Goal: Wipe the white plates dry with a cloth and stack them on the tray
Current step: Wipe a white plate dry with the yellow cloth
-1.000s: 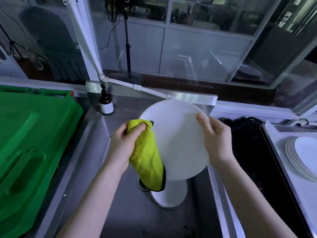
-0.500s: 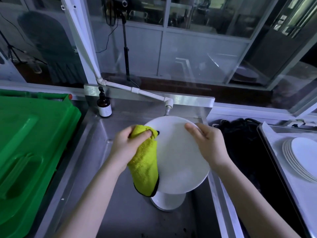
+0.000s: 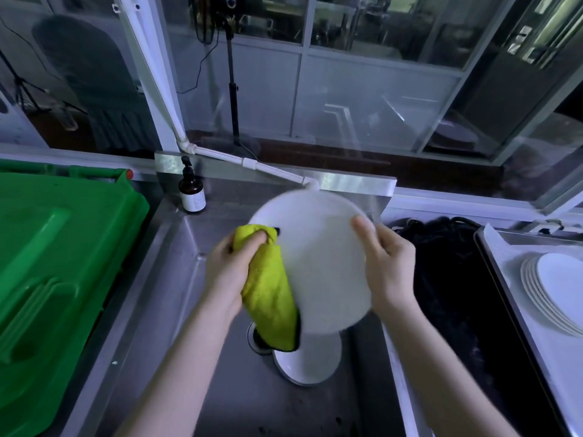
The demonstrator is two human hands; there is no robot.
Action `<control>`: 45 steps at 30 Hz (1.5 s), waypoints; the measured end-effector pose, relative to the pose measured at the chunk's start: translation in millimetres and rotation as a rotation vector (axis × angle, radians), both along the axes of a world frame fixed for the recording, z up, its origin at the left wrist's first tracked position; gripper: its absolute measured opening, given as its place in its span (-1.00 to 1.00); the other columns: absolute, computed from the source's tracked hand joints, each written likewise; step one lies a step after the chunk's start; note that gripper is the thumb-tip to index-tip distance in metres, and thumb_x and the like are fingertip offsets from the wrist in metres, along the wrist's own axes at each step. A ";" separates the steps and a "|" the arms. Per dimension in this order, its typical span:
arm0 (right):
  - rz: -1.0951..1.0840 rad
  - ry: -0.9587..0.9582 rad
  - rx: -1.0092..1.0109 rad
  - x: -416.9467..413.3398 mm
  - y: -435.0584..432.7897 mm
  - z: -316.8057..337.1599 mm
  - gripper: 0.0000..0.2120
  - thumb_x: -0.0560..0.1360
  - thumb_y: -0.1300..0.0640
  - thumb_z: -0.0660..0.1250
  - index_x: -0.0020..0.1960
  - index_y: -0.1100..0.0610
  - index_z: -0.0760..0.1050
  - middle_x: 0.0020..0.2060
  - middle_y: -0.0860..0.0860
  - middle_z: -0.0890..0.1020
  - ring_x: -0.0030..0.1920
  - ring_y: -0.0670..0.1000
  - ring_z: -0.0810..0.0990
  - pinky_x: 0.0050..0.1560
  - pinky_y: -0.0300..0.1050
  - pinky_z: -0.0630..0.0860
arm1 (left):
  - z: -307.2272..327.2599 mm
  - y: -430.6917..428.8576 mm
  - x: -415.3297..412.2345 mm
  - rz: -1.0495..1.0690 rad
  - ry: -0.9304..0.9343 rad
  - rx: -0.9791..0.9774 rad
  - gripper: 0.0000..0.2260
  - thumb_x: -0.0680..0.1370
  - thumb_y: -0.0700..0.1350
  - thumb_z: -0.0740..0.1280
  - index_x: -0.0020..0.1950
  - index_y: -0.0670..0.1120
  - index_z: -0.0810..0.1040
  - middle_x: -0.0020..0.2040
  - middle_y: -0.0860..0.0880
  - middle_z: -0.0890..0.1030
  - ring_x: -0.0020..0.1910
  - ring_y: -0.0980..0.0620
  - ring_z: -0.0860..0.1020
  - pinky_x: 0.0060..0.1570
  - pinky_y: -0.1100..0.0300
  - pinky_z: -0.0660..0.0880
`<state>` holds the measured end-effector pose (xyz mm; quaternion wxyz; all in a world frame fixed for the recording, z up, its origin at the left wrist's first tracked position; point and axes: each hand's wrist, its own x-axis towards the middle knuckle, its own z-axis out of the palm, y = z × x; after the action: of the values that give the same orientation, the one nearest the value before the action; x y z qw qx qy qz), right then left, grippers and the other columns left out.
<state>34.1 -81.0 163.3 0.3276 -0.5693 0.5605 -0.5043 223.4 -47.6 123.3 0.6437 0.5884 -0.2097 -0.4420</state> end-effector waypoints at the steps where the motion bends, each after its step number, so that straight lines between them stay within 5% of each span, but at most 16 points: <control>1: -0.114 -0.168 0.021 8.6 5.0 -2.2 -0.47 0.57 -0.07 0.36 -0.33 0.27 0.23 -0.42 0.02 0.24 -0.37 -0.05 0.21 -0.35 -0.08 0.13 | -2.6 -0.3 -7.3 0.103 0.122 0.046 -0.91 0.45 -0.06 0.50 -0.15 -0.07 0.69 -0.25 0.01 0.71 -0.24 0.07 0.66 -0.28 0.24 0.56; 3: -0.224 -0.334 0.061 22.3 13.0 -11.2 -0.51 0.59 -0.09 0.30 -0.28 0.28 0.32 -0.41 0.03 0.33 -0.36 -0.05 0.30 -0.32 -0.10 0.24 | -5.4 0.0 -16.7 0.221 0.258 0.104 -0.86 0.45 -0.03 0.50 -0.23 -0.07 0.67 -0.30 0.03 0.71 -0.31 0.09 0.67 -0.37 0.25 0.57; 6: -0.058 -0.205 0.107 10.0 7.7 -14.1 -0.56 0.62 -0.05 0.29 -0.10 0.36 0.44 -0.32 0.07 0.48 -0.29 -0.02 0.43 -0.21 -0.05 0.36 | -6.0 -0.2 -6.7 0.196 0.202 0.100 -0.89 0.44 -0.02 0.50 -0.27 0.01 0.71 -0.27 0.04 0.71 -0.24 0.06 0.68 -0.25 0.17 0.61; 10: 0.332 0.110 0.072 -18.1 -23.7 24.6 -0.82 0.53 -0.05 0.42 0.06 0.01 0.58 -0.22 -0.06 0.71 -0.17 -0.13 0.66 -0.12 -0.18 0.54 | 4.7 0.5 12.5 0.035 -0.162 0.004 -0.94 0.40 -0.05 0.53 -0.18 0.03 0.68 -0.25 0.06 0.71 -0.22 0.08 0.66 -0.24 0.23 0.55; 13: 0.579 0.609 -0.006 -5.2 -34.9 33.2 -0.75 0.51 -0.14 0.39 -0.13 0.04 0.57 -0.37 0.15 0.54 -0.37 -0.03 0.42 -0.29 -0.05 0.38 | 18.3 -0.6 10.4 -0.261 -0.571 -0.171 -0.89 0.38 -0.08 0.56 -0.20 0.07 0.66 -0.29 0.13 0.67 -0.33 0.26 0.57 -0.30 0.39 0.47; 15: 0.650 0.687 -0.116 3.2 -31.4 28.6 -0.63 0.53 -0.10 0.37 -0.34 0.07 0.41 -0.44 0.15 0.39 -0.35 0.10 0.32 -0.32 0.03 0.30 | 24.4 -2.3 8.9 -0.373 -0.704 -0.225 -0.89 0.35 -0.02 0.54 -0.19 0.10 0.65 -0.28 0.14 0.67 -0.34 0.30 0.56 -0.32 0.44 0.43; 17: 0.610 0.615 -0.159 0.7 -30.5 25.1 -0.53 0.54 -0.08 0.36 -0.41 0.03 0.22 -0.47 0.01 0.25 -0.39 -0.04 0.22 -0.37 -0.06 0.19 | 24.3 -1.4 10.2 -0.357 -0.588 -0.209 -0.89 0.35 0.00 0.53 -0.17 0.08 0.67 -0.24 0.12 0.69 -0.28 0.24 0.60 -0.26 0.40 0.48; 20: 0.274 0.322 -0.040 -3.2 -28.0 11.2 -0.45 0.56 -0.04 0.39 -0.38 0.21 0.19 -0.45 0.00 0.23 -0.40 -0.07 0.20 -0.37 -0.07 0.13 | 6.0 1.8 4.2 -0.058 -0.126 -0.090 -0.92 0.44 -0.08 0.51 -0.09 -0.02 0.70 -0.19 0.03 0.72 -0.22 0.12 0.65 -0.19 0.24 0.56; 24: -0.191 -0.249 0.132 25.0 0.5 -20.2 -0.47 0.59 -0.11 0.31 -0.33 0.26 0.26 -0.44 0.00 0.32 -0.37 -0.05 0.29 -0.32 -0.09 0.23 | -5.9 1.2 -14.1 0.267 0.289 0.112 -0.90 0.49 -0.07 0.46 -0.18 -0.05 0.63 -0.39 0.11 0.67 -0.41 0.19 0.63 -0.49 0.36 0.48; 31: 0.365 0.133 0.174 -10.2 -25.4 23.5 -0.78 0.48 -0.02 0.48 -0.04 0.13 0.63 -0.26 0.05 0.69 -0.25 -0.06 0.64 -0.24 -0.16 0.52 | 8.2 -4.4 23.6 0.028 -0.181 -0.004 -0.87 0.38 0.00 0.52 -0.15 -0.01 0.68 -0.23 0.04 0.70 -0.22 0.07 0.64 -0.20 0.20 0.56; 34: 0.575 0.515 0.090 2.6 -33.7 39.0 -0.59 0.50 -0.13 0.42 -0.27 0.20 0.47 -0.41 0.11 0.45 -0.36 -0.02 0.39 -0.32 -0.10 0.30 | 24.9 -5.5 22.4 -0.298 -0.522 -0.159 -0.79 0.30 0.13 0.49 -0.14 0.08 0.65 -0.26 0.03 0.68 -0.28 0.14 0.61 -0.25 0.28 0.51; 36: 0.586 0.583 0.035 8.6 -31.0 37.4 -0.51 0.54 -0.08 0.40 -0.34 0.22 0.30 -0.41 0.06 0.30 -0.37 -0.04 0.25 -0.34 -0.08 0.18 | 29.6 -4.6 21.6 -0.397 -0.604 -0.208 -0.81 0.32 0.12 0.49 -0.13 0.10 0.65 -0.26 0.05 0.68 -0.29 0.16 0.60 -0.28 0.31 0.49; 38: 0.529 0.494 0.032 3.7 -27.6 31.2 -0.50 0.55 -0.05 0.40 -0.34 0.29 0.33 -0.43 0.05 0.31 -0.38 -0.04 0.26 -0.36 -0.10 0.18 | 24.3 -0.6 23.1 -0.340 -0.550 -0.205 -0.87 0.37 0.05 0.50 -0.12 0.10 0.66 -0.24 0.08 0.69 -0.27 0.18 0.62 -0.28 0.36 0.50; 40: 0.340 0.244 0.096 1.6 -25.5 19.7 -0.50 0.55 -0.06 0.40 -0.27 0.37 0.43 -0.42 0.06 0.38 -0.37 -0.03 0.32 -0.32 -0.11 0.24 | 9.8 1.6 19.5 -0.119 -0.290 -0.131 -0.89 0.40 -0.01 0.51 -0.11 0.04 0.68 -0.25 0.08 0.70 -0.27 0.14 0.64 -0.31 0.34 0.52; 43: -0.135 -0.257 0.221 32.9 -11.5 -4.5 -0.56 0.55 -0.07 0.39 -0.34 0.22 0.46 -0.44 -0.01 0.44 -0.37 -0.05 0.38 -0.28 -0.16 0.33 | -16.2 -4.5 -2.8 0.246 0.260 0.150 -0.86 0.44 -0.01 0.50 -0.17 -0.06 0.63 -0.40 0.10 0.66 -0.42 0.16 0.63 -0.47 0.35 0.48; 45: -0.320 -0.398 0.279 59.2 1.5 -20.1 -0.57 0.55 -0.14 0.34 -0.41 0.07 0.45 -0.53 -0.12 0.48 -0.46 -0.15 0.42 -0.38 -0.27 0.38 | -29.9 -8.6 -15.1 0.352 0.441 0.260 -0.82 0.44 0.03 0.49 -0.21 -0.02 0.55 -0.37 0.08 0.62 -0.41 0.12 0.60 -0.44 0.30 0.45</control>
<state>93.3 -79.6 143.2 0.4226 -0.3127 0.6319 -0.5695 208.3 -56.2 93.4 0.6598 0.5829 0.0985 -0.4639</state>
